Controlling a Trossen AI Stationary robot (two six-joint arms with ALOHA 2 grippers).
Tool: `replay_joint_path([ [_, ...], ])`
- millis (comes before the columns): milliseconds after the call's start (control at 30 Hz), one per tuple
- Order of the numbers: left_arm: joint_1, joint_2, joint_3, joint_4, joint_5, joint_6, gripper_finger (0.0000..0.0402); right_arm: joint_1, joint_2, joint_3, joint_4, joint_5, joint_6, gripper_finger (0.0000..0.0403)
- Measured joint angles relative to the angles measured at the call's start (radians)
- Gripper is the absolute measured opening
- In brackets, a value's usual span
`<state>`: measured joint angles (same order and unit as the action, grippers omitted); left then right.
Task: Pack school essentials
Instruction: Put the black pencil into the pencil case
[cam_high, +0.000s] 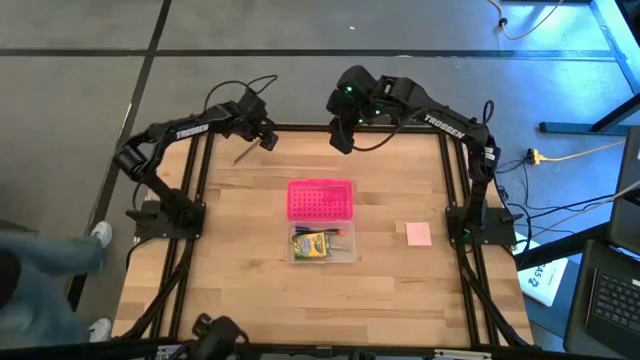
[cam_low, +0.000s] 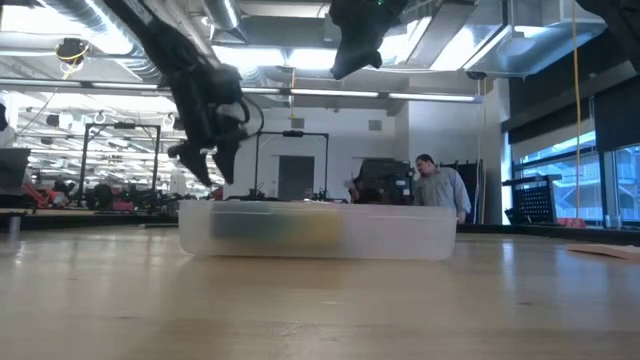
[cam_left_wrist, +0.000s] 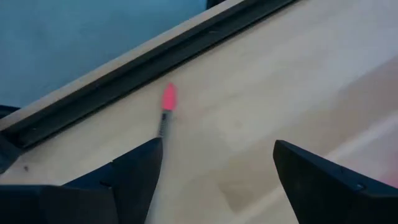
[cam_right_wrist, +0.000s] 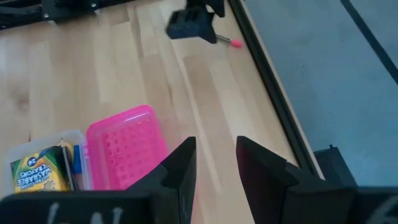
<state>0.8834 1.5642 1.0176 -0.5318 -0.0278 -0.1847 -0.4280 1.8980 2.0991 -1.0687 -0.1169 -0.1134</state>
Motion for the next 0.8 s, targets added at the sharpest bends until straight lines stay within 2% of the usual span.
replay_joint_path([
  [400, 0.042, 0.133, 0.000, 0.135, -0.015, 0.126, 0.0298, -0.020, 0.000, 0.000, 0.000, -0.035, -0.019, 0.0116],
  [800, 0.042, 0.221, 0.000, 0.205, -0.022, 0.135, 0.0298, -0.021, 0.000, 0.000, 0.002, -0.035, -0.027, 0.0116],
])
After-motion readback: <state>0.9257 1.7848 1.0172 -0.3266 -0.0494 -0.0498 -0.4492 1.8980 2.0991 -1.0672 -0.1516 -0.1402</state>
